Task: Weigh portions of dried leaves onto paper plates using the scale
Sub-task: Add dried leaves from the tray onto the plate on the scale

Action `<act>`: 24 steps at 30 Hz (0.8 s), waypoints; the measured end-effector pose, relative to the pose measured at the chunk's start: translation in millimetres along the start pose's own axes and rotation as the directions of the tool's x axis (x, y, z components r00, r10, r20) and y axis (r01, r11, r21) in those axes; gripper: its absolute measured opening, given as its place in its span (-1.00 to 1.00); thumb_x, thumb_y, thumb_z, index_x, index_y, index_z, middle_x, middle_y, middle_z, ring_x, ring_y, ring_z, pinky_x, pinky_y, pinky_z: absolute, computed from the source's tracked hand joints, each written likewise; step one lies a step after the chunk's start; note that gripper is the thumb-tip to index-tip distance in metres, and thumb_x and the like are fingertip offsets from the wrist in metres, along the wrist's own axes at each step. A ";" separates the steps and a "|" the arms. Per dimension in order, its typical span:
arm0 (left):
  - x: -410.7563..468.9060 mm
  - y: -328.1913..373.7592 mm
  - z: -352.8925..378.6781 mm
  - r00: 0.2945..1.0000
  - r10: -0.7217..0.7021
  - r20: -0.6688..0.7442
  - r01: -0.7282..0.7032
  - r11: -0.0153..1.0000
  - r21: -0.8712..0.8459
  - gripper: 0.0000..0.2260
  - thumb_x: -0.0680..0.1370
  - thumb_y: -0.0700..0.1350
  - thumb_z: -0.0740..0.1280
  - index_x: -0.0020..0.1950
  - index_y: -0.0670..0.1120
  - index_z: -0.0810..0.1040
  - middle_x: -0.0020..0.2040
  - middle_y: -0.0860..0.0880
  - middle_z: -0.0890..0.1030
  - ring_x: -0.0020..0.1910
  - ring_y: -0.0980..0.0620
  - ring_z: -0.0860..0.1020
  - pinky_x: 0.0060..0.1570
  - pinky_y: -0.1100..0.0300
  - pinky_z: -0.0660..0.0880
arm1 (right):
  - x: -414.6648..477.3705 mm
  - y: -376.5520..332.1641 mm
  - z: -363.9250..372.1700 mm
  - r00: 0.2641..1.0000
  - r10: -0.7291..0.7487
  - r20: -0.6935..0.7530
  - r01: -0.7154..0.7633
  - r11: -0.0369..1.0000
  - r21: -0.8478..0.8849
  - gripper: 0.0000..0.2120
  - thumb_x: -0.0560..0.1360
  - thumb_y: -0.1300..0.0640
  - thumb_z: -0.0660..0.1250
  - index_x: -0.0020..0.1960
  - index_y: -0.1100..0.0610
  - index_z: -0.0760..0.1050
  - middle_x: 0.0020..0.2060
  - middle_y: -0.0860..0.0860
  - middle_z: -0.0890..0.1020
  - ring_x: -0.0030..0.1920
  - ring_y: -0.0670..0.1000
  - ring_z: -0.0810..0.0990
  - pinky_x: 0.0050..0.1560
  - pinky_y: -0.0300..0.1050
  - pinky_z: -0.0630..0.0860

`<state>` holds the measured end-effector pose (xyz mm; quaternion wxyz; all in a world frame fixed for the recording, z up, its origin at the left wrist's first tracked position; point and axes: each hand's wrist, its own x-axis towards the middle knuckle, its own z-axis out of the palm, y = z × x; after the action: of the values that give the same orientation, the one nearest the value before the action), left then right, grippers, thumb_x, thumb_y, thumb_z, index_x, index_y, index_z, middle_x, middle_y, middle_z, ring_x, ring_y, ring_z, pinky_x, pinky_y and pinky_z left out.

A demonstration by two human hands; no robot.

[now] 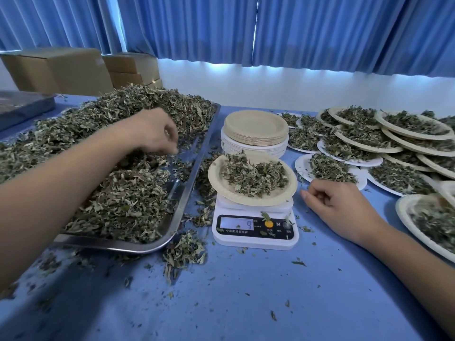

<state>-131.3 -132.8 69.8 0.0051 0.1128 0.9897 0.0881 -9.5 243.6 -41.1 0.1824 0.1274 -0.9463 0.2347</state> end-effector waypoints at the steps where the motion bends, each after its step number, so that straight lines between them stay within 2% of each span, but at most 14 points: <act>1: -0.6 -5.1 -2.2 0.992 -0.029 0.121 0.023 0.998 0.051 -0.77 0.47 0.07 0.52 0.07 0.07 0.63 -0.05 0.07 0.66 -0.05 0.06 0.57 0.19 0.04 0.44 | 0.1 -0.3 0.0 1.000 0.001 0.001 -0.001 1.000 0.000 -0.62 0.62 0.03 0.33 -0.34 0.07 0.37 -0.54 -0.01 0.39 -0.45 -0.02 0.37 -0.36 -0.02 0.36; 2: -0.5 -7.3 -3.7 0.989 -0.019 0.146 0.013 0.999 0.042 -0.72 0.47 0.13 0.50 0.12 0.07 0.63 -0.01 0.10 0.61 0.03 0.04 0.55 0.28 0.01 0.41 | 0.3 -0.5 -0.1 1.000 0.001 0.004 -0.001 1.000 -0.001 -0.62 0.62 0.03 0.33 -0.34 0.08 0.37 -0.53 -0.01 0.39 -0.45 -0.02 0.36 -0.36 -0.03 0.35; 4: -0.6 -3.3 -4.5 0.997 0.070 0.014 -0.068 0.991 -0.114 -0.72 0.50 0.14 0.47 0.14 0.07 0.65 0.06 0.10 0.60 0.09 0.05 0.56 0.28 0.02 0.43 | 0.2 -1.2 -0.2 1.000 0.004 0.010 -0.004 1.000 -0.002 -0.62 0.62 0.03 0.32 -0.33 0.09 0.37 -0.53 0.00 0.39 -0.45 -0.02 0.35 -0.36 -0.03 0.34; 7: 0.4 13.7 1.4 0.966 0.201 -0.162 -0.244 0.917 -0.316 -0.83 0.50 0.06 0.50 0.05 0.06 0.70 -0.04 0.10 0.70 -0.06 0.16 0.64 0.10 0.17 0.54 | -0.1 -2.4 -0.4 1.000 0.012 0.010 -0.012 1.000 -0.006 -0.61 0.62 0.03 0.33 -0.34 0.08 0.34 -0.52 -0.01 0.37 -0.45 -0.03 0.33 -0.36 -0.04 0.32; 10: 2.3 31.9 13.3 0.935 0.260 -0.243 -0.338 0.859 -0.384 -0.89 0.52 -0.04 0.50 0.01 -0.03 0.73 -0.11 0.08 0.72 -0.12 0.15 0.66 0.02 0.21 0.56 | -0.3 -4.5 -1.1 1.000 0.010 0.001 -0.010 1.000 -0.003 -0.60 0.62 0.05 0.34 -0.35 0.07 0.31 -0.53 -0.04 0.34 -0.44 -0.03 0.33 -0.36 -0.03 0.31; 15: 4.2 52.6 37.7 0.915 0.201 -0.350 -0.353 0.821 -0.450 -0.93 0.56 -0.09 0.44 -0.05 -0.04 0.72 -0.26 0.11 0.67 -0.30 0.19 0.59 -0.16 0.21 0.52 | -0.4 -3.4 -1.1 1.000 0.012 0.005 -0.012 1.000 0.004 -0.59 0.62 0.05 0.34 -0.35 0.06 0.31 -0.53 -0.06 0.37 -0.45 -0.04 0.34 -0.37 -0.06 0.30; 18: 1.3 56.5 49.7 0.913 0.112 -0.394 -0.342 0.736 -0.584 -0.89 0.58 -0.10 0.42 -0.08 -0.08 0.71 -0.22 -0.06 0.70 -0.27 -0.02 0.63 -0.17 0.12 0.57 | 0.2 -1.2 0.0 1.000 0.000 0.004 0.000 1.000 -0.007 -0.59 0.61 0.02 0.34 -0.36 0.02 0.30 -0.49 -0.09 0.41 -0.44 -0.05 0.35 -0.37 -0.19 0.28; 19: 0.3 56.8 52.1 0.917 0.098 -0.387 -0.340 0.700 -0.628 -0.88 0.58 -0.11 0.42 -0.08 -0.11 0.71 -0.19 -0.11 0.70 -0.28 -0.05 0.63 -0.20 0.14 0.56 | 0.1 0.3 0.2 1.000 -0.003 0.003 0.003 1.000 -0.008 -0.60 0.61 0.02 0.33 -0.36 0.03 0.31 -0.49 -0.08 0.41 -0.43 -0.05 0.35 -0.36 -0.20 0.29; 22: -2.6 55.8 55.3 0.920 0.095 -0.380 -0.350 0.636 -0.688 -0.89 0.58 -0.14 0.42 -0.07 -0.15 0.71 -0.17 -0.15 0.71 -0.29 0.09 0.60 -0.32 0.39 0.44 | 0.5 2.1 0.8 1.000 -0.004 0.004 0.004 1.000 -0.005 -0.63 0.60 -0.01 0.33 -0.33 0.07 0.38 -0.51 0.00 0.42 -0.44 -0.04 0.36 -0.35 -0.19 0.30; 24: -4.6 56.5 56.4 0.923 0.102 -0.372 -0.354 0.605 -0.713 -0.90 0.58 -0.14 0.42 -0.04 -0.15 0.71 -0.17 -0.13 0.71 -0.27 0.12 0.60 -0.33 0.41 0.44 | 0.6 2.0 0.8 1.000 -0.003 0.007 0.003 1.000 -0.003 -0.64 0.60 -0.01 0.32 -0.33 0.08 0.39 -0.50 0.01 0.43 -0.44 -0.03 0.37 -0.37 -0.19 0.29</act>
<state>-112.5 -70.0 24.2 -0.1055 0.2121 0.8231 0.5162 -10.8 244.8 -42.2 0.1796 0.1294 -0.9471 0.2325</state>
